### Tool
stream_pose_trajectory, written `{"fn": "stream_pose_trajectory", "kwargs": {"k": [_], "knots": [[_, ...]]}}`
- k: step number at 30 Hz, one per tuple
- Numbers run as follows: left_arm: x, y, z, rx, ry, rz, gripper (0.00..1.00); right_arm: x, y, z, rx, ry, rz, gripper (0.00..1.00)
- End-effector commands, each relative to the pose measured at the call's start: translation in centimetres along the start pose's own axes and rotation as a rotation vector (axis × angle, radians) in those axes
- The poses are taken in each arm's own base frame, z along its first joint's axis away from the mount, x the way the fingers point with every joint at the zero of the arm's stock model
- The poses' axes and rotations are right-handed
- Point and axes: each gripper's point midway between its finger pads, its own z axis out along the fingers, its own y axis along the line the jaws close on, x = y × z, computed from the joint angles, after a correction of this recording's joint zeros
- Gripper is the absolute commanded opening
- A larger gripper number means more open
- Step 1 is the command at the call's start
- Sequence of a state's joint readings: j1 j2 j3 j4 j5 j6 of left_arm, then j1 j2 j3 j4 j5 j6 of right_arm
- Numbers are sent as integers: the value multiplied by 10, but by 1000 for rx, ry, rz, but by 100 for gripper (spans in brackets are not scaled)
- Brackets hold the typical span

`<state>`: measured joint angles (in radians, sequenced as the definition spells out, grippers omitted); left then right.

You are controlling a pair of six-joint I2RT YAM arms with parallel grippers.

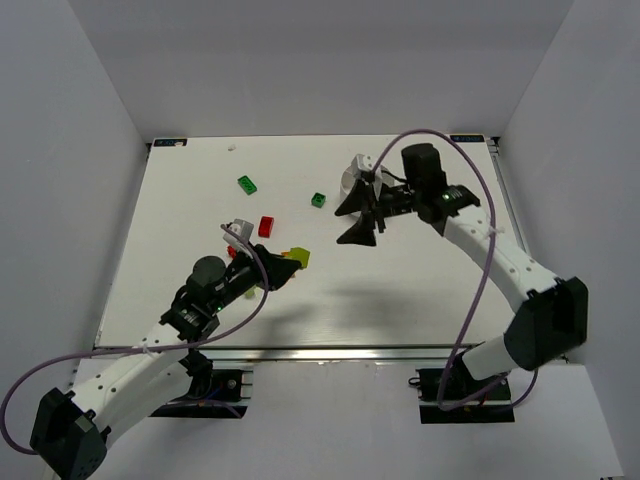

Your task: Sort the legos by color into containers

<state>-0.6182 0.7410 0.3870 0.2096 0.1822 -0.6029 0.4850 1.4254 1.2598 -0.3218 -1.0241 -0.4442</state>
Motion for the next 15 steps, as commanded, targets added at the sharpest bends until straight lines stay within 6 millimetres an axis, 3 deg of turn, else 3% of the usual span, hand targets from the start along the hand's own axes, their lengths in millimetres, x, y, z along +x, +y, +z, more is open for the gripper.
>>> {"fn": "stream_pose_trajectory", "kwargs": {"k": [1, 5, 6, 7, 8, 15], "knots": [[11, -16, -7, 136, 59, 232, 0, -14, 49, 9, -318, -59, 121, 76], [19, -24, -3, 193, 136, 301, 0, -21, 50, 18, -393, -72, 113, 78], [21, -24, -1, 199, 149, 316, 0, -15, 50, 26, -418, -58, 134, 78], [16, -30, 1, 213, 145, 330, 0, -27, 48, 29, -430, -64, 94, 78], [20, -32, 4, 223, 162, 344, 0, -15, 53, 34, -461, -37, 124, 78], [12, -50, 15, 261, 154, 382, 0, -7, 56, 43, -495, 5, 142, 78]]}}
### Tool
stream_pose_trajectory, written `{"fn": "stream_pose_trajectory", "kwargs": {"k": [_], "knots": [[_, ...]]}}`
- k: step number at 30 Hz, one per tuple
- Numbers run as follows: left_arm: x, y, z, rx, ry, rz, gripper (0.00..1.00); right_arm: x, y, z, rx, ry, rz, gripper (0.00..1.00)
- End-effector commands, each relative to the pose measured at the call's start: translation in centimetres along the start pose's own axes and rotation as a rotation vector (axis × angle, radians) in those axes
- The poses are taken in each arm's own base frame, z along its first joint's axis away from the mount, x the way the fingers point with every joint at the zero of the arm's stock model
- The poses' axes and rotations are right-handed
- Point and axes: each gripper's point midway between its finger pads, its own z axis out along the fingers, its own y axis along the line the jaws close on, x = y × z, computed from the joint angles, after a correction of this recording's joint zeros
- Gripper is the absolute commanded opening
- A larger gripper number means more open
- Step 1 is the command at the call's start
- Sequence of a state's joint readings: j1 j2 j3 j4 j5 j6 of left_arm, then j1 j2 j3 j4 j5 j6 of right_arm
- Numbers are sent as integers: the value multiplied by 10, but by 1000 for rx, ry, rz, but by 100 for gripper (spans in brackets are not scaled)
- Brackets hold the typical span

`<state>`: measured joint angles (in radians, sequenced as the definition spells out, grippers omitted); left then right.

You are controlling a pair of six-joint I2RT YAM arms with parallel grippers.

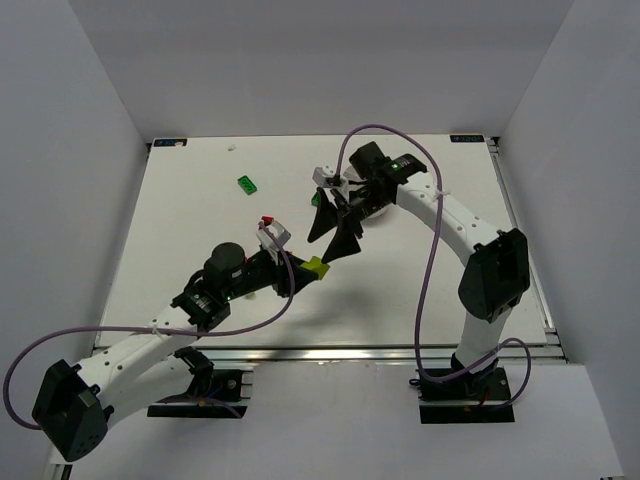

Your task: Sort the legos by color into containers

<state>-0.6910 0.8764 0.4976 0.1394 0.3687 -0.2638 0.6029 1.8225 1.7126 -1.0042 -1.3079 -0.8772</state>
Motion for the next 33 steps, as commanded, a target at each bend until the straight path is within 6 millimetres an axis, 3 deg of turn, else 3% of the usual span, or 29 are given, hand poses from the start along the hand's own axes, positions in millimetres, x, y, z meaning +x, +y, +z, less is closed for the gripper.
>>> {"fn": "stream_pose_trajectory", "kwargs": {"k": [1, 7, 14, 33], "knots": [[-25, -16, 4, 57, -45, 75, 0, -2, 18, 2, -43, -5, 6, 78], [-38, -21, 7, 59, -62, 95, 0, 18, 18, 6, -68, 39, 40, 75], [-39, -21, 9, 57, -57, 97, 0, 35, 9, 6, -47, 85, 32, 72], [-33, -20, 6, 51, -50, 91, 0, 41, 2, 5, -33, 110, 14, 50]]}}
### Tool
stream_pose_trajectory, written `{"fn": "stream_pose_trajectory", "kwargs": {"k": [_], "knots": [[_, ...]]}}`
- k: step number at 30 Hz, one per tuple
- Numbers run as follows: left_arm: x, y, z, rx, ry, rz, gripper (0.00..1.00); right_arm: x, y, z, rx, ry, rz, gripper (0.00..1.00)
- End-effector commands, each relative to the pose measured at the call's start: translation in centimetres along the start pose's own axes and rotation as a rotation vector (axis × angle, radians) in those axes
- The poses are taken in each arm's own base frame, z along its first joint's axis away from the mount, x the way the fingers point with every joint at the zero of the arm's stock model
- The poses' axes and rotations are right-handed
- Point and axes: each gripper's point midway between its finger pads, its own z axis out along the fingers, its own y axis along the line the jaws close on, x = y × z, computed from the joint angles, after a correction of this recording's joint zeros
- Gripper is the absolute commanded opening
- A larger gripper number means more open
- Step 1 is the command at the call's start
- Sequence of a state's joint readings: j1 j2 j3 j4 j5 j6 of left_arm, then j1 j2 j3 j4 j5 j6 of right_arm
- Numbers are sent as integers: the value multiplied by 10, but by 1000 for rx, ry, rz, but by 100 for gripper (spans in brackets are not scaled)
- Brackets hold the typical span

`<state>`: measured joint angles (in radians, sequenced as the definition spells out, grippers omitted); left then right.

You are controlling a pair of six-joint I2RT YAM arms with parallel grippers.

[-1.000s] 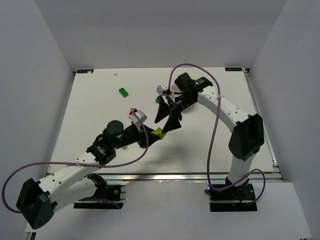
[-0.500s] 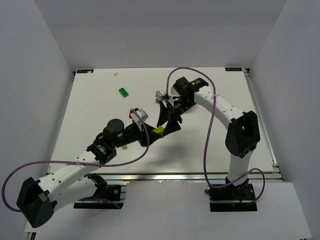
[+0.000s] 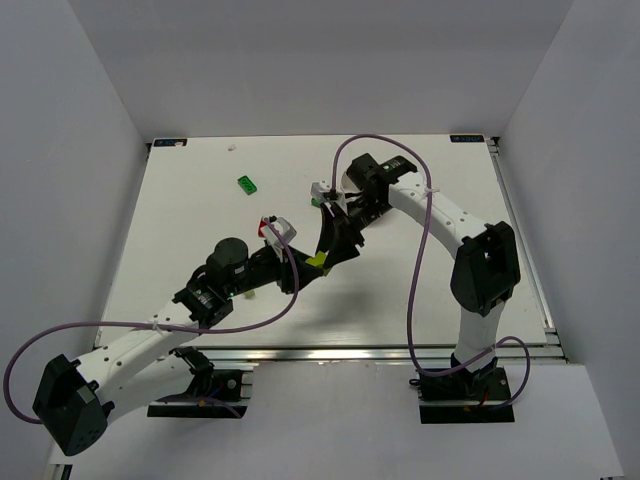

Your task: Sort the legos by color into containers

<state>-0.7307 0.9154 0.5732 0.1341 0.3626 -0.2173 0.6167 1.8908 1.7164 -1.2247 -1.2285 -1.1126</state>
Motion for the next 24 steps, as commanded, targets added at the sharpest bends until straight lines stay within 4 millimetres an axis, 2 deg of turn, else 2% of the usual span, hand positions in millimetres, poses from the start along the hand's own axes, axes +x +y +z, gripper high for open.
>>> {"fn": "stream_pose_trajectory", "kwargs": {"k": [1, 5, 10, 16, 22, 24], "knots": [[-13, -5, -3, 7, -30, 26, 0, -1, 3, 0, -10, 7, -14, 49], [-10, -5, -5, 6, -26, 24, 0, 1, 0, -3, -9, 6, -22, 37], [-8, -5, -8, 0, -21, 24, 0, 2, -5, -10, 10, 4, -31, 35], [-5, -5, -13, -9, -8, 26, 0, 3, -12, -17, 34, 10, -43, 27], [-1, -4, -15, -16, 9, 24, 0, 1, -15, -21, 47, 17, -51, 10], [0, -3, -16, -18, 13, 25, 0, 0, -16, -22, 52, 16, -53, 8]]}}
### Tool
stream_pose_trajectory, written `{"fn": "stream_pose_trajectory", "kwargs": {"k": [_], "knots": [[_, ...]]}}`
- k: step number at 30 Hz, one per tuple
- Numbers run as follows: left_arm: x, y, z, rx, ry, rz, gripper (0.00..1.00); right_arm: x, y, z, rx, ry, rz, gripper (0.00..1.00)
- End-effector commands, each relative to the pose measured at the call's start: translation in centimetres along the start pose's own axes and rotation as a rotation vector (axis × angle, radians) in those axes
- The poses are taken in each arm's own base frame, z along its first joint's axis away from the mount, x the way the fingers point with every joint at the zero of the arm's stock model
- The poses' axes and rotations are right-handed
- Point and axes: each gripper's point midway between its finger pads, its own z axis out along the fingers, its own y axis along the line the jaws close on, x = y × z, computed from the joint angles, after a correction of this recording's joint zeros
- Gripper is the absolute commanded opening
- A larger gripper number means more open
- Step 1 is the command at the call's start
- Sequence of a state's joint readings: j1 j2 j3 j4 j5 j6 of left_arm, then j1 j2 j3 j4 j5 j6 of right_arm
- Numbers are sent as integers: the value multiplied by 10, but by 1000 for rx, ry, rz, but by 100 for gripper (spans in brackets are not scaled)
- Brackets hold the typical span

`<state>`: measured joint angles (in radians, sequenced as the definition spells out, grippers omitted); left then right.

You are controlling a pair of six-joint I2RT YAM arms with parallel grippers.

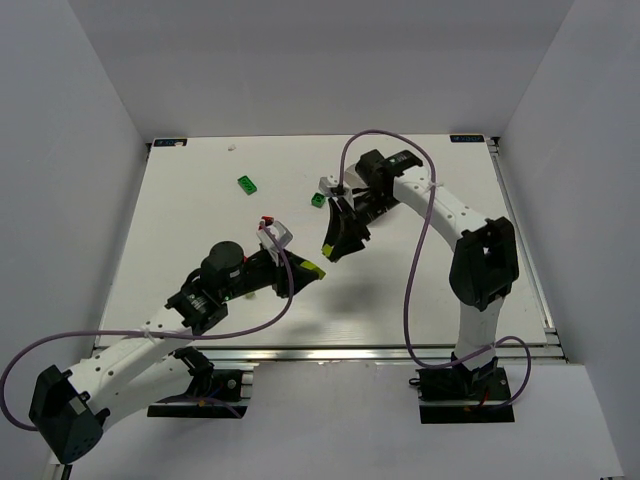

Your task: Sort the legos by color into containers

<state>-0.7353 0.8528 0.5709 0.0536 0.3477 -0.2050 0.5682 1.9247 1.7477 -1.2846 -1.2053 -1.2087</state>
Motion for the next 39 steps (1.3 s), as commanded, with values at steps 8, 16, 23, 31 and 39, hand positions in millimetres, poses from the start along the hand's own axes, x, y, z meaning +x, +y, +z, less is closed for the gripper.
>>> {"fn": "stream_pose_trajectory", "kwargs": {"k": [8, 16, 23, 31, 39], "knots": [[-8, 19, -8, -137, -33, -24, 0, -5, -69, -36, 345, 83, -21, 0], [-26, 40, 7, -279, -83, -244, 0, -15, -127, -126, 1086, -87, 101, 0], [-44, 39, 12, -266, -156, -277, 0, -24, -118, -183, 1449, -346, 47, 0], [-44, 40, 9, -275, -183, -293, 0, 2, -135, -212, 1572, -462, 224, 0], [-45, 39, 6, -267, -225, -323, 0, 9, -160, -222, 1535, -489, 305, 0]]}}
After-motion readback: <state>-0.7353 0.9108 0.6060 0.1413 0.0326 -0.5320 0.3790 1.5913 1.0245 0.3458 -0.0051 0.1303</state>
